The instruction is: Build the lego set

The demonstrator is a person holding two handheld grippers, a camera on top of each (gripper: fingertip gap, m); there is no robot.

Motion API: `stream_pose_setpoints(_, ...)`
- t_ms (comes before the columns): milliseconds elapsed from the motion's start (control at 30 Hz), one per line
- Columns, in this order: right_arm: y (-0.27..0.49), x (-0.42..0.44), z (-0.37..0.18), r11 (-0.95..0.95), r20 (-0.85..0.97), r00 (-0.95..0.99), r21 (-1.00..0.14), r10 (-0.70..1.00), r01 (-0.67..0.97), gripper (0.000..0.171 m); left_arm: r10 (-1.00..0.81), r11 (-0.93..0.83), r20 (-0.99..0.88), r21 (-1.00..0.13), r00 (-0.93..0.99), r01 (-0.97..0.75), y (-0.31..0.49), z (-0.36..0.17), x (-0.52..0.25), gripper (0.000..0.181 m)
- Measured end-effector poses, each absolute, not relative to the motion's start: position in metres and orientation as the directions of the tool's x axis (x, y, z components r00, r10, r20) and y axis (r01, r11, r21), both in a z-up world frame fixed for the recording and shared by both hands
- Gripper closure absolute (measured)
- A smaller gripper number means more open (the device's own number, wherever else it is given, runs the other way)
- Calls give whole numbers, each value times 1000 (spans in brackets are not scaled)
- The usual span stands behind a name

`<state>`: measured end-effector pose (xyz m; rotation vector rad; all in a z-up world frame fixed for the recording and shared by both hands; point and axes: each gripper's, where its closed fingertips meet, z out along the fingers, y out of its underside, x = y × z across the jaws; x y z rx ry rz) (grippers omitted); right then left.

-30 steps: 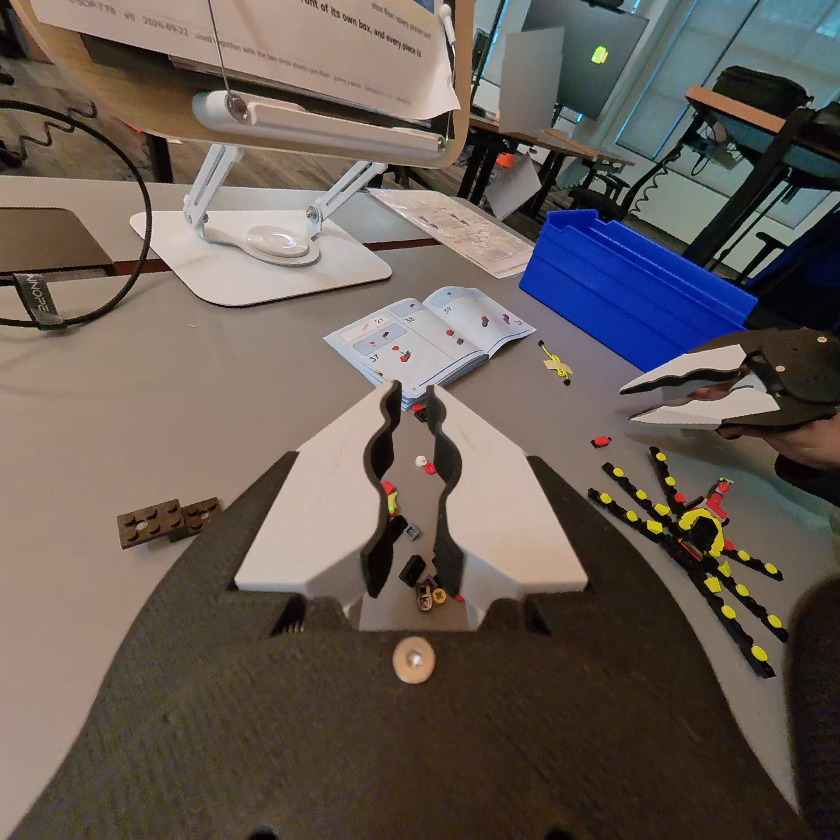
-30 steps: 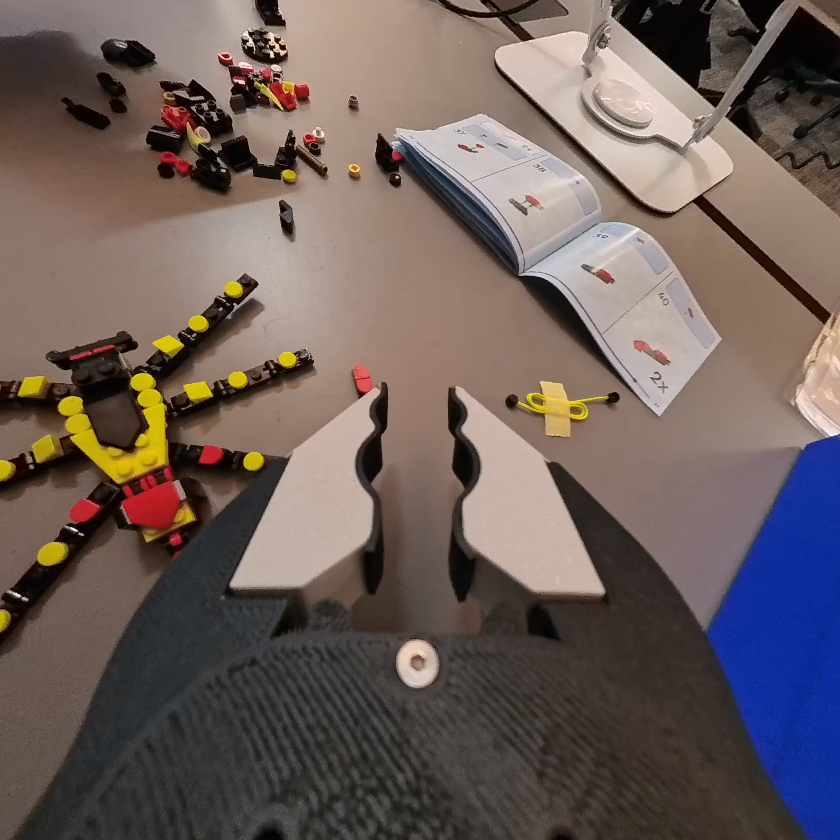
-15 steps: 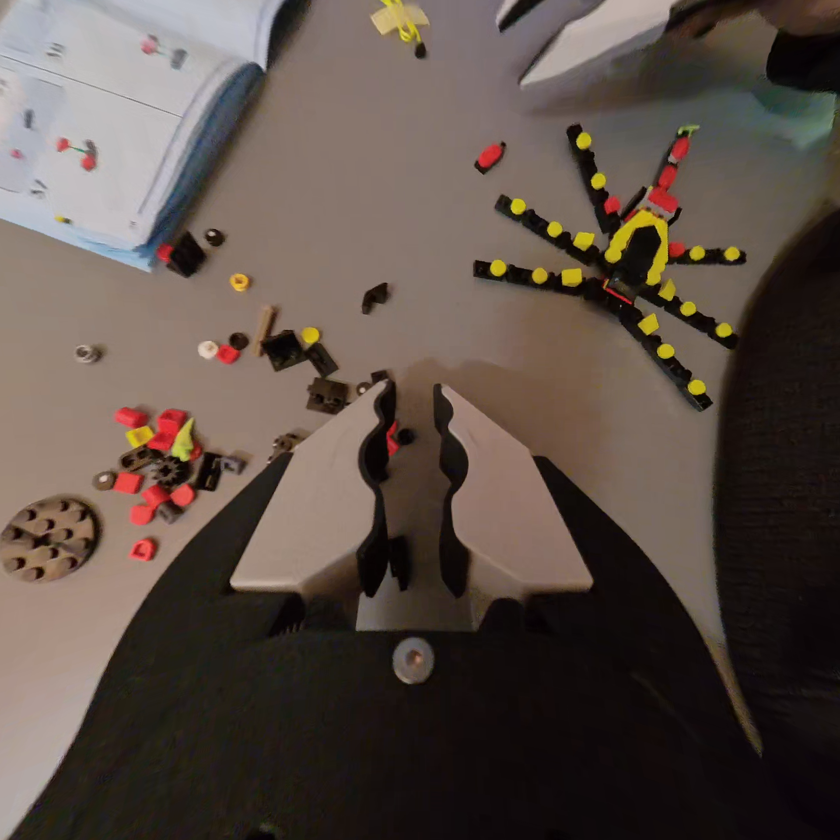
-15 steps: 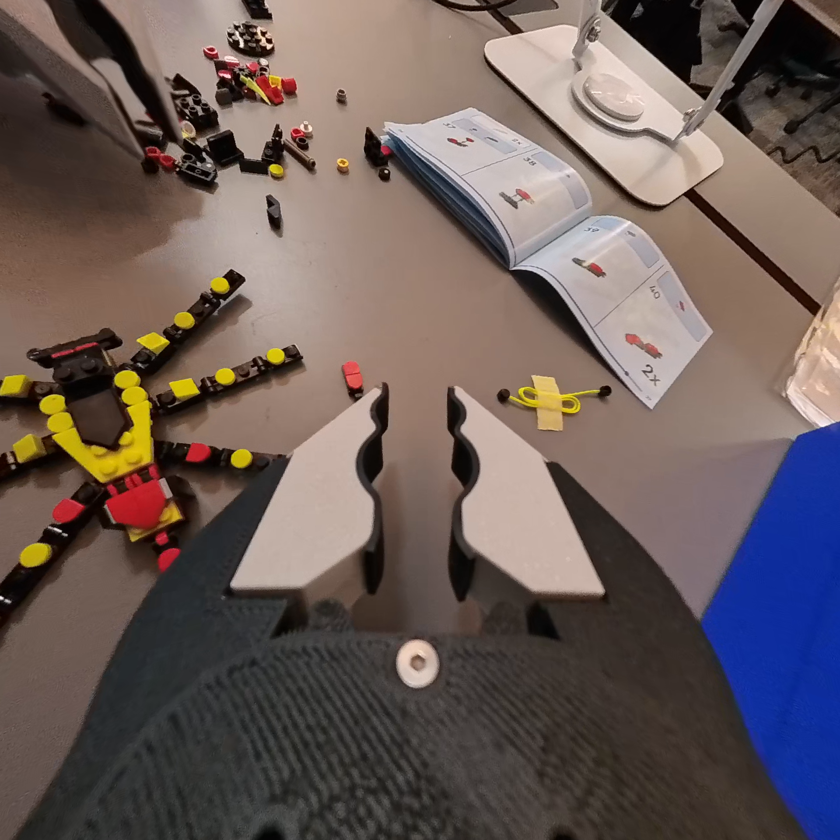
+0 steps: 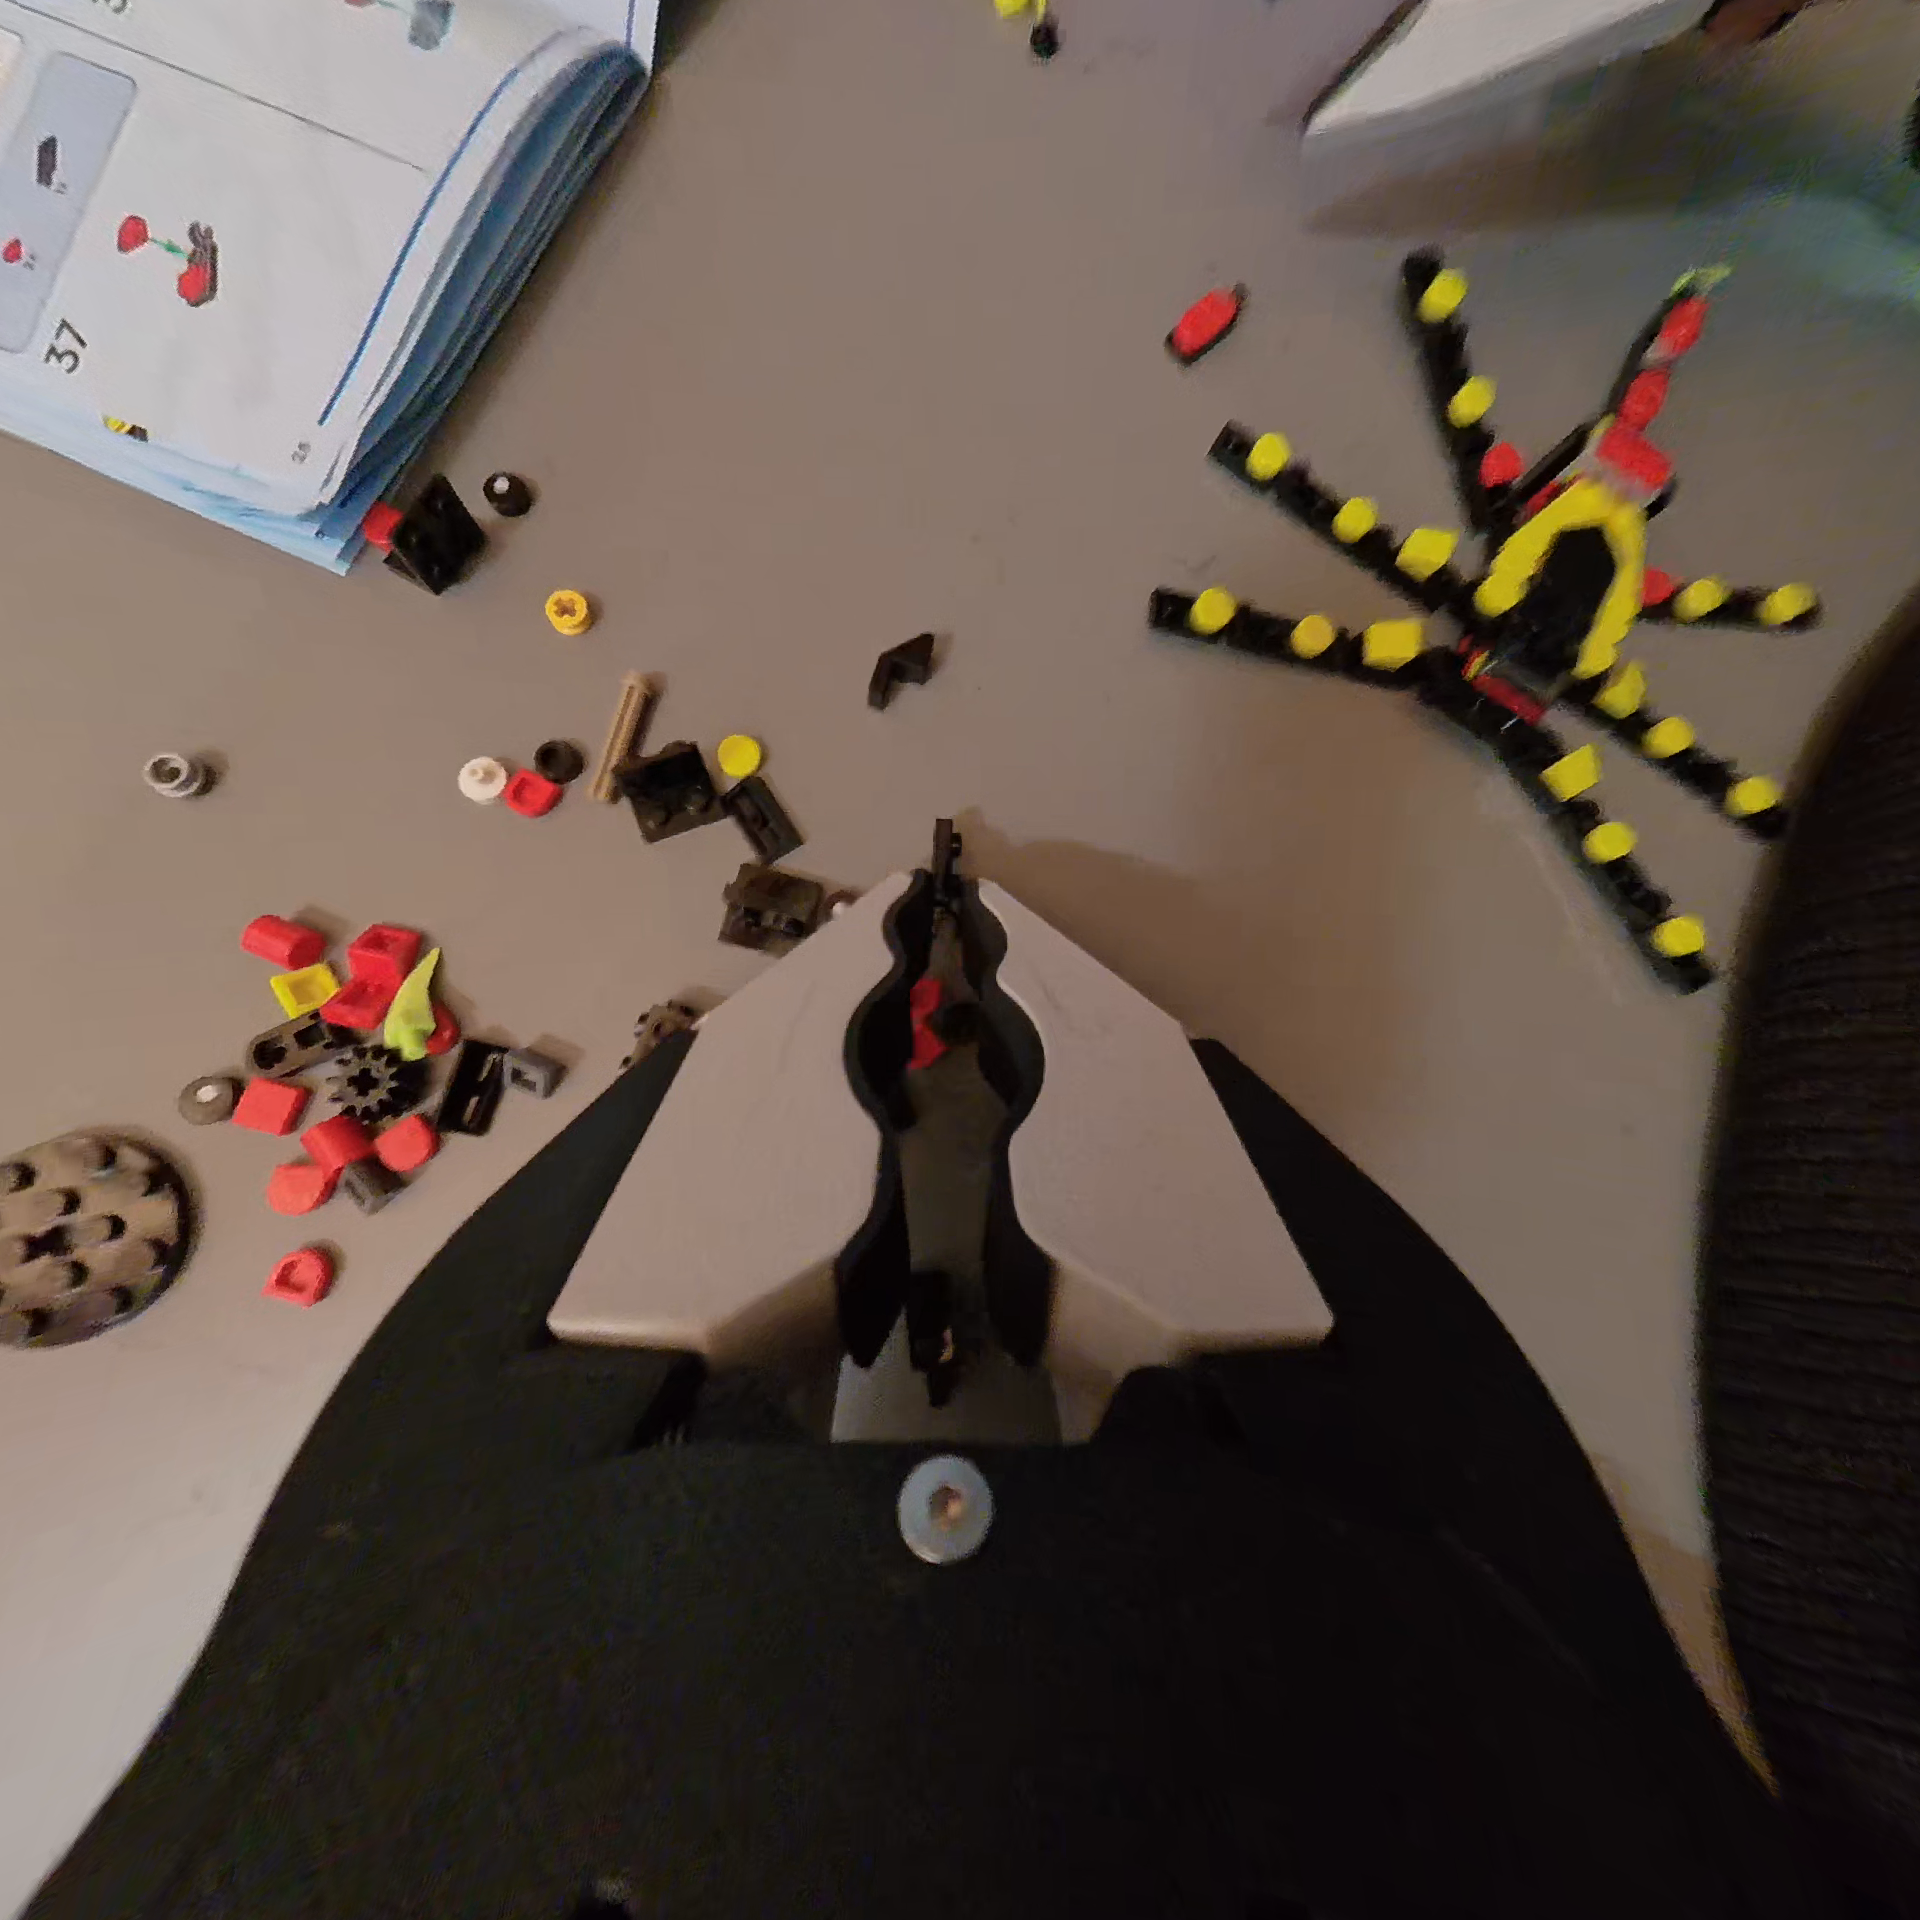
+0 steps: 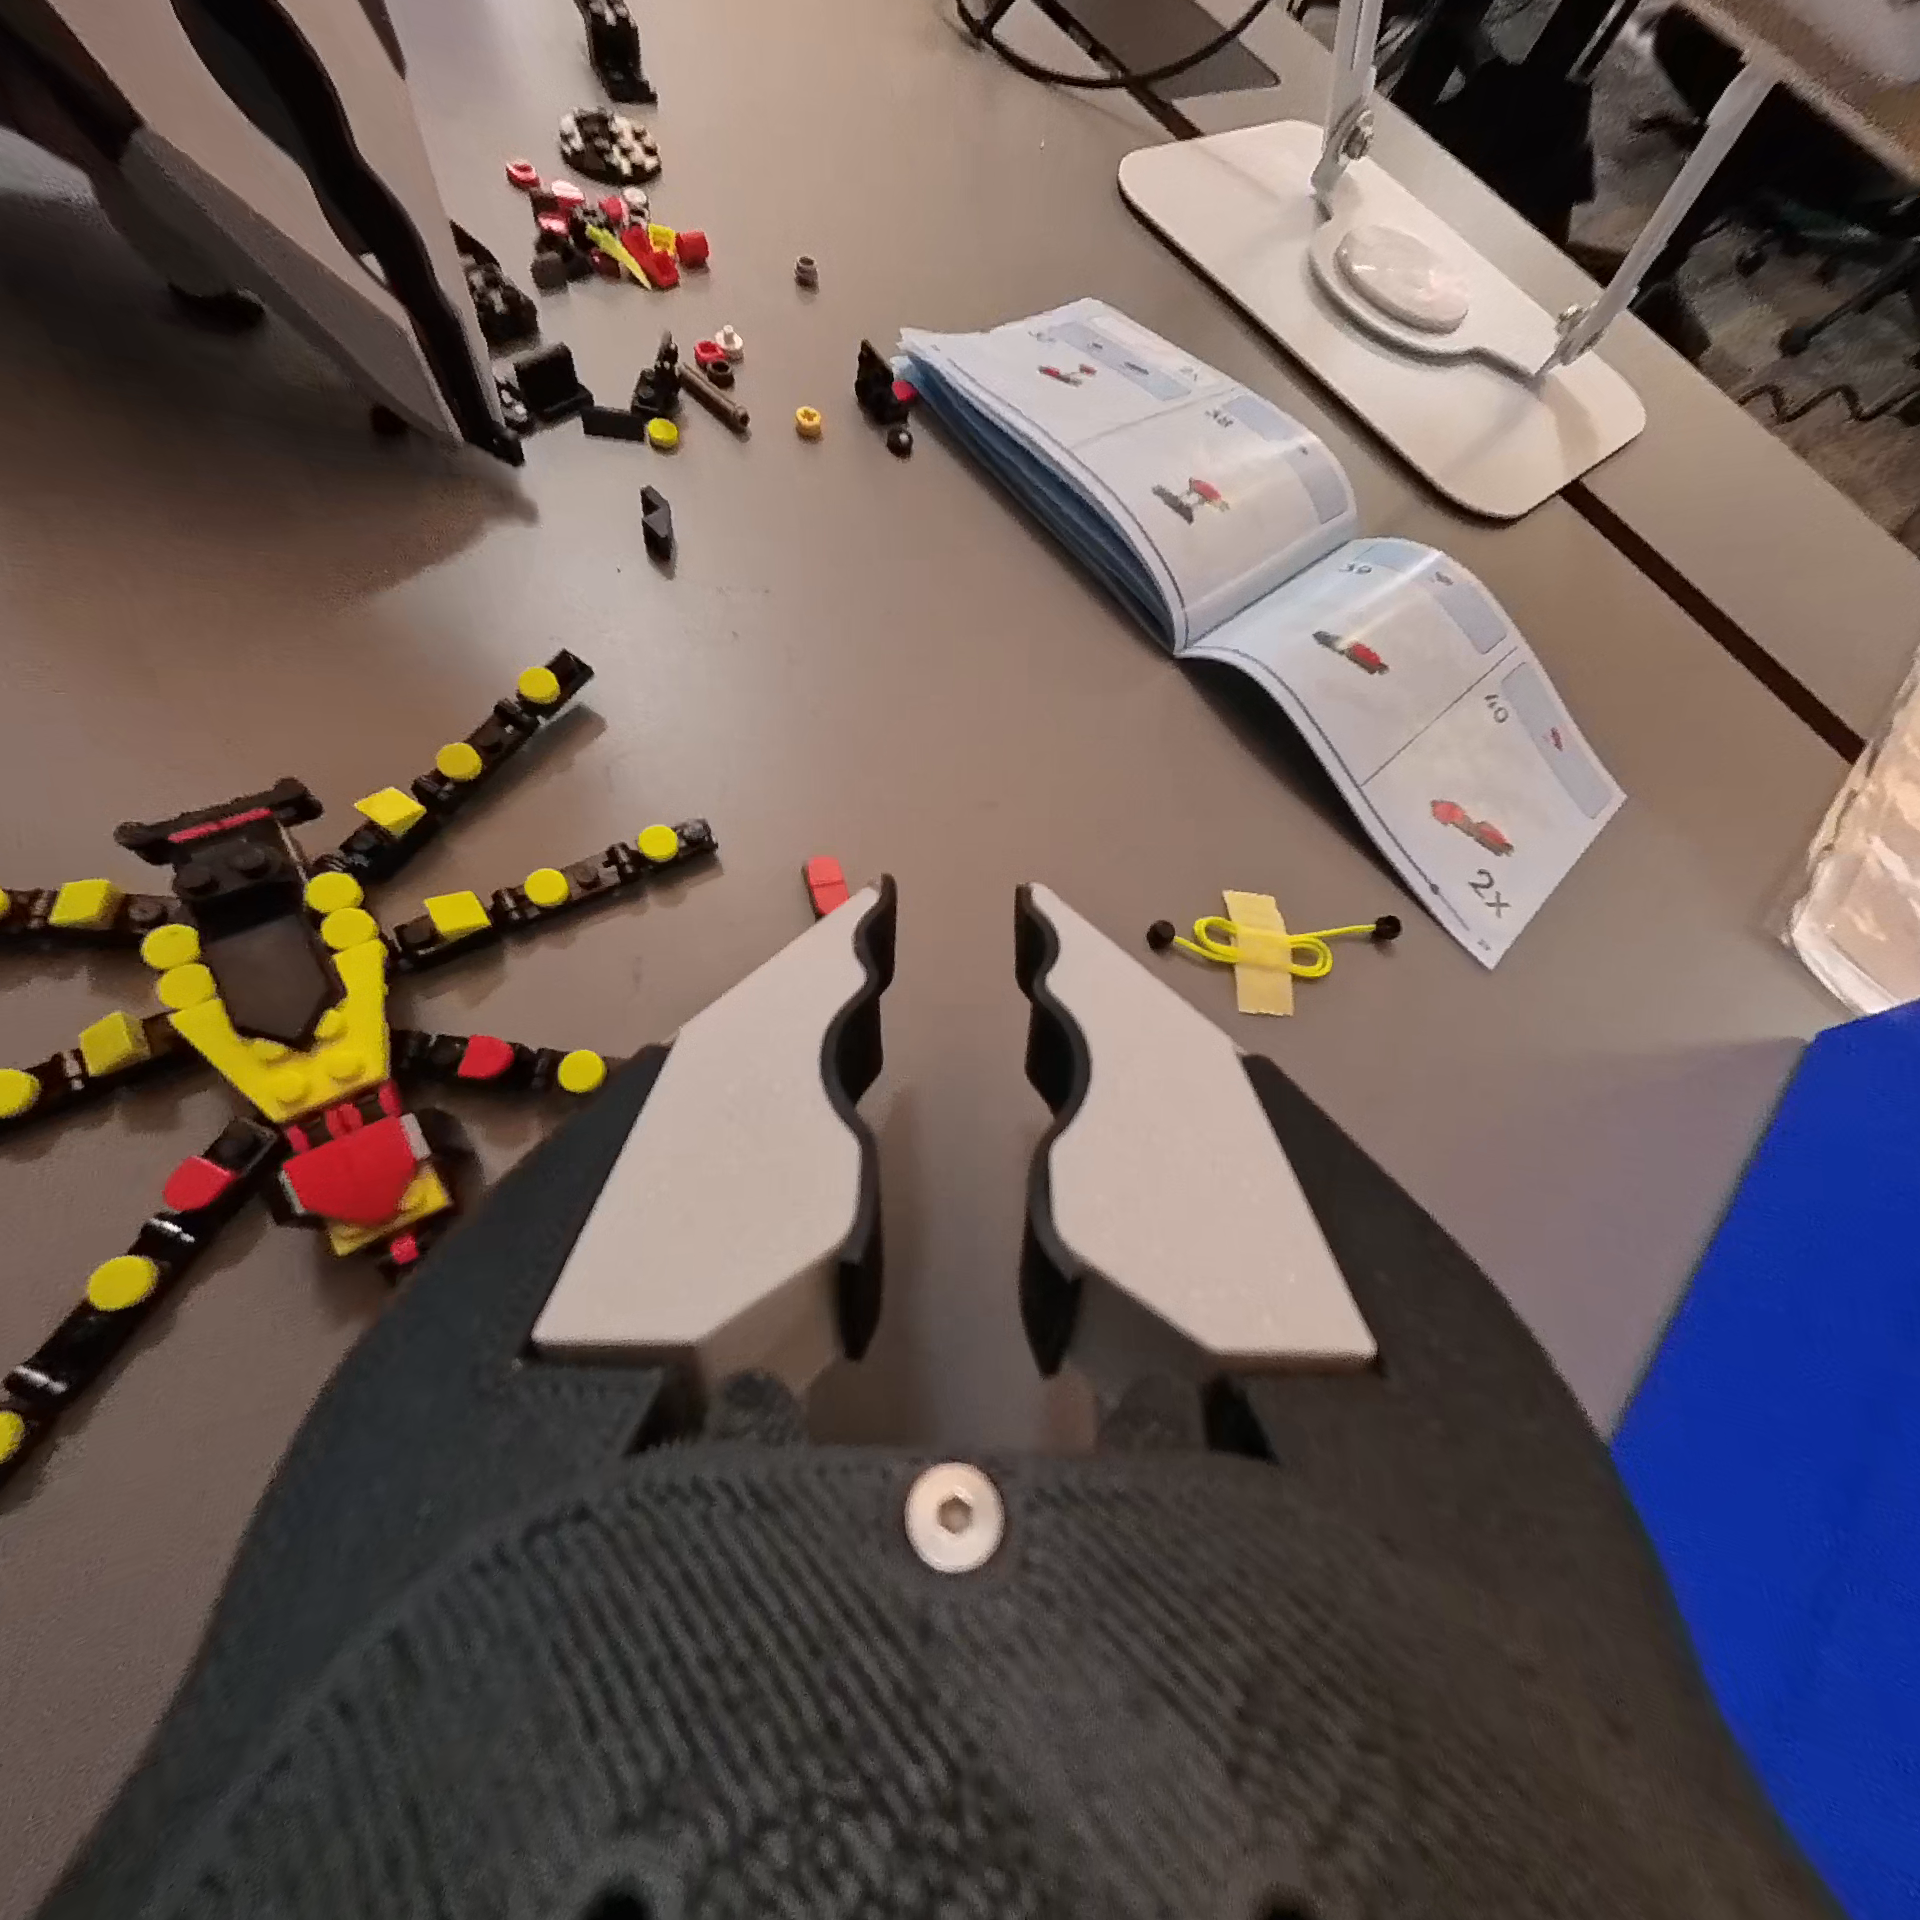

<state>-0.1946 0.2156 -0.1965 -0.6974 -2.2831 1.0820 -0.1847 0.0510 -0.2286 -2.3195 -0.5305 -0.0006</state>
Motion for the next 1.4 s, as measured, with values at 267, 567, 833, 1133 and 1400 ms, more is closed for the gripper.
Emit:
stream_pose_setpoints(267,159,-152,-149,469,295,-857,-880,423,-72,146,220,-368,491,-759,843,538,99,-172,-160,179)
stream_pose_setpoints(567,135,-128,-176,706,606,-783,-616,141,-350,146,121,-435,647,-647,753,626,131,-178,-123,180)
stream_pose_setpoints(833,129,-127,-186,785,742,-671,-418,4,-457,165,136,-478,653,-616,745,627,132,-187,-117,179)
stream_pose_setpoints(1133,127,-126,-185,780,745,-667,-418,1,-466,161,98,-465,691,-604,716,647,136,-181,-112,179)
stream_pose_setpoints(1400,158,-168,-187,833,646,-738,-507,197,-220,165,234,-376,579,-687,781,622,131,-185,-144,145)
